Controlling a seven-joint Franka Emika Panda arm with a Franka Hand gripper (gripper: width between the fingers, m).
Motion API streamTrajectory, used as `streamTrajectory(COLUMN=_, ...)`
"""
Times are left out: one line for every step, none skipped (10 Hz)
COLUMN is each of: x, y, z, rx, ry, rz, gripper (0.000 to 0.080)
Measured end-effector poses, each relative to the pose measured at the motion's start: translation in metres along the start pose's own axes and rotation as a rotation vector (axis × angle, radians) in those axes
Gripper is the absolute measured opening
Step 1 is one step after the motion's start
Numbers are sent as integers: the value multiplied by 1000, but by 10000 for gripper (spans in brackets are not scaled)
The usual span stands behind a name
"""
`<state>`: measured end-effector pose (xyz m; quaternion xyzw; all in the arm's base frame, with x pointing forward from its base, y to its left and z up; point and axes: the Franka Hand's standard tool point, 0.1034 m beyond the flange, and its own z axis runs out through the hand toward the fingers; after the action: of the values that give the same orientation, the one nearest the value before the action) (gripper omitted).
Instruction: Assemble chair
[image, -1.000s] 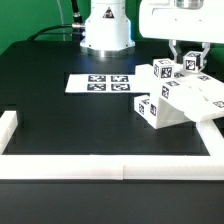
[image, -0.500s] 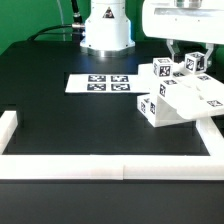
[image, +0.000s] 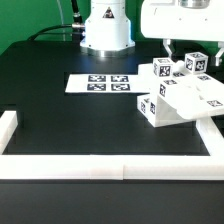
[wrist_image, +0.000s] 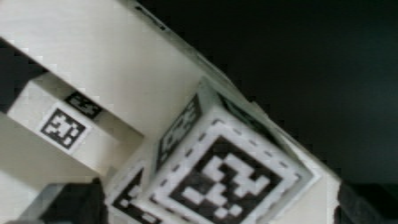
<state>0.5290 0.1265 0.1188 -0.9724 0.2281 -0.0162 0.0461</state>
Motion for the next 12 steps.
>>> streamTrajectory(x=0, y=0, z=0, rx=-1, ry=0, rz=-66, gripper=649)
streamTrajectory(x=-1, y=0, z=0, rx=-8, ry=1, rz=-150, gripper=649)
streamTrajectory(x=-4, y=-4, z=1, rx=-17, ry=3, rz=-228, gripper=649)
streamTrajectory(x=-4, y=-4, z=1, rx=-16, ry=3, rz=-274, gripper=649)
streamTrajectory(x=-3, y=-3, z=1, rx=-17, ry=3, rz=-380, gripper=649)
streamTrajectory(x=-4, y=-3, z=1, rx=-19, ry=2, rz=-480, gripper=649)
streamTrajectory(x=-5, y=-3, z=2, rx=-25, ry=3, rz=-568, gripper=649)
streamTrajectory(x=-5, y=-3, z=2, rx=-26, ry=3, rz=-588, gripper=649)
streamTrajectory(x=-5, y=-2, z=2, rx=-28, ry=2, rz=-668, gripper=649)
streamTrajectory(x=-5, y=-2, z=2, rx=-29, ry=2, rz=-692, gripper=649)
streamTrajectory(x=-4, y=-2, z=2, rx=-30, ry=2, rz=-710, gripper=649)
streamTrajectory(x=-4, y=-1, z=2, rx=-30, ry=3, rz=-708, gripper=649)
